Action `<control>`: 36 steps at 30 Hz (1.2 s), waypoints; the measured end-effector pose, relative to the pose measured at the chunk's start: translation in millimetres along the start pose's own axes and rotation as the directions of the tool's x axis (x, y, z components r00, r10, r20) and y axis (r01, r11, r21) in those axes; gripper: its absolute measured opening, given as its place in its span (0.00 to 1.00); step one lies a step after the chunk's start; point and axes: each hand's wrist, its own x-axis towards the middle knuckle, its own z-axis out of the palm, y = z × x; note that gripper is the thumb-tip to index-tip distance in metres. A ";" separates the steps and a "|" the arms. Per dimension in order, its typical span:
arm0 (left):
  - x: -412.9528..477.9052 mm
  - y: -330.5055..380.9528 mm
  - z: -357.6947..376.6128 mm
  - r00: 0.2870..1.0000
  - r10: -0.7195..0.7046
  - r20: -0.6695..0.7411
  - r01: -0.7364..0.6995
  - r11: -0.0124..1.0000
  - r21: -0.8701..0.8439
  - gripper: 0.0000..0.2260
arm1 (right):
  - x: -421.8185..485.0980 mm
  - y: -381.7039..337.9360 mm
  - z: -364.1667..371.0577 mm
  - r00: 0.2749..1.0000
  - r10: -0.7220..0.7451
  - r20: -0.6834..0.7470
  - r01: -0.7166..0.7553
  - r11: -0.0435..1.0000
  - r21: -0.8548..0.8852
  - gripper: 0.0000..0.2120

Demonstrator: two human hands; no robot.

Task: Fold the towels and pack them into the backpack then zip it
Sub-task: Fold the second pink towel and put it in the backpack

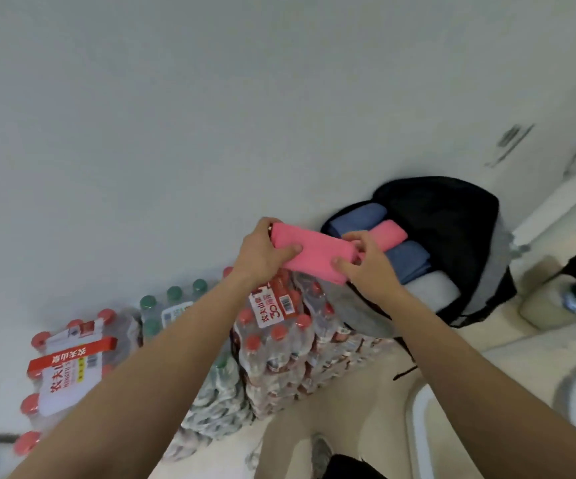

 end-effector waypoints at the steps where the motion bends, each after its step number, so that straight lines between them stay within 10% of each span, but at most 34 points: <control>1: 9.7 10.2 16.4 0.999 0.027 0.027 -0.027 1.000 0.014 0.27 | -1.3 5.9 -12.5 0.999 0.027 -0.048 -0.028 0.999 -0.016 0.19; 9: 61.0 32.7 118.9 0.946 0.117 0.301 -0.190 0.955 0.227 0.25 | -12.4 69.0 -38.9 0.955 0.097 -0.282 -0.145 0.977 -0.153 0.18; 25: 74.6 18.6 140.3 0.890 0.052 0.454 -0.407 0.543 0.735 0.21 | -14.1 92.3 -8.4 0.952 0.242 -0.188 -0.301 0.847 -0.437 0.18; 29: 77.8 20.2 149.6 0.913 0.066 0.403 -0.383 0.483 0.788 0.19 | -13.0 98.8 -10.0 0.974 0.057 -0.220 -0.198 0.691 -0.695 0.17; 36: 72.9 12.7 147.8 0.927 0.188 0.325 -0.376 0.448 0.811 0.22 | -4.2 115.0 -19.1 0.994 -0.060 0.086 0.103 0.719 -0.688 0.15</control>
